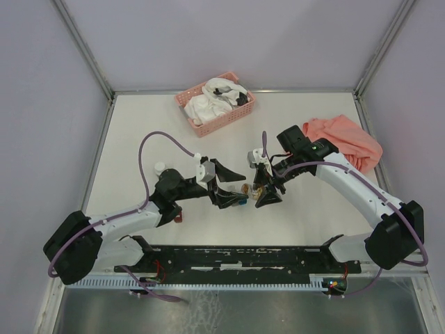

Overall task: Sort the pills into containers
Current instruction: Unscrew the lid of the pill bottle.

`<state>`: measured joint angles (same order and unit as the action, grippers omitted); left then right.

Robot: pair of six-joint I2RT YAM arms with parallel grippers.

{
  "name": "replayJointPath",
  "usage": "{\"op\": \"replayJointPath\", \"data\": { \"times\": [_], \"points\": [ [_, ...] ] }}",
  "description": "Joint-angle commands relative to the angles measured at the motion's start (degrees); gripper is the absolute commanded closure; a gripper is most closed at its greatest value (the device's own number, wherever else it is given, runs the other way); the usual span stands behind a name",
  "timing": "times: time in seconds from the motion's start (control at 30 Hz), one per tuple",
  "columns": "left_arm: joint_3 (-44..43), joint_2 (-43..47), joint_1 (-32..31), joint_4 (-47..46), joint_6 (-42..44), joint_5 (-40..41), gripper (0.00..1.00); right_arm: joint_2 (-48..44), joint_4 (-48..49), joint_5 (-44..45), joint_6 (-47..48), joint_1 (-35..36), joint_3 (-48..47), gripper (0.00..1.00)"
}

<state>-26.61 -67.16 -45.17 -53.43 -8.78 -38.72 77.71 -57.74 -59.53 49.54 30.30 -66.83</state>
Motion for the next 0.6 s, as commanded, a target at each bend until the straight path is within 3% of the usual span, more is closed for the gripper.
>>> {"op": "replayJointPath", "data": {
  "times": [0.0, 0.27, 0.57],
  "points": [
    [-2.11, -0.72, -0.68, -3.07, -2.03, 0.63, 0.34, -0.52, 0.43, -2.74, 0.21, -0.09, -1.26, 0.98],
    [-2.34, -0.83, -1.39, -2.48, -2.3, 0.49, 0.42, -0.35, 0.68, -2.58, -0.1, -0.07, -1.2, 0.98],
    [-1.39, 0.51, -1.72, -2.26, -4.81, 1.87, 0.79, -0.08, 2.55, -1.54, -2.59, -0.08, -1.09, 0.98]
  ]
}}
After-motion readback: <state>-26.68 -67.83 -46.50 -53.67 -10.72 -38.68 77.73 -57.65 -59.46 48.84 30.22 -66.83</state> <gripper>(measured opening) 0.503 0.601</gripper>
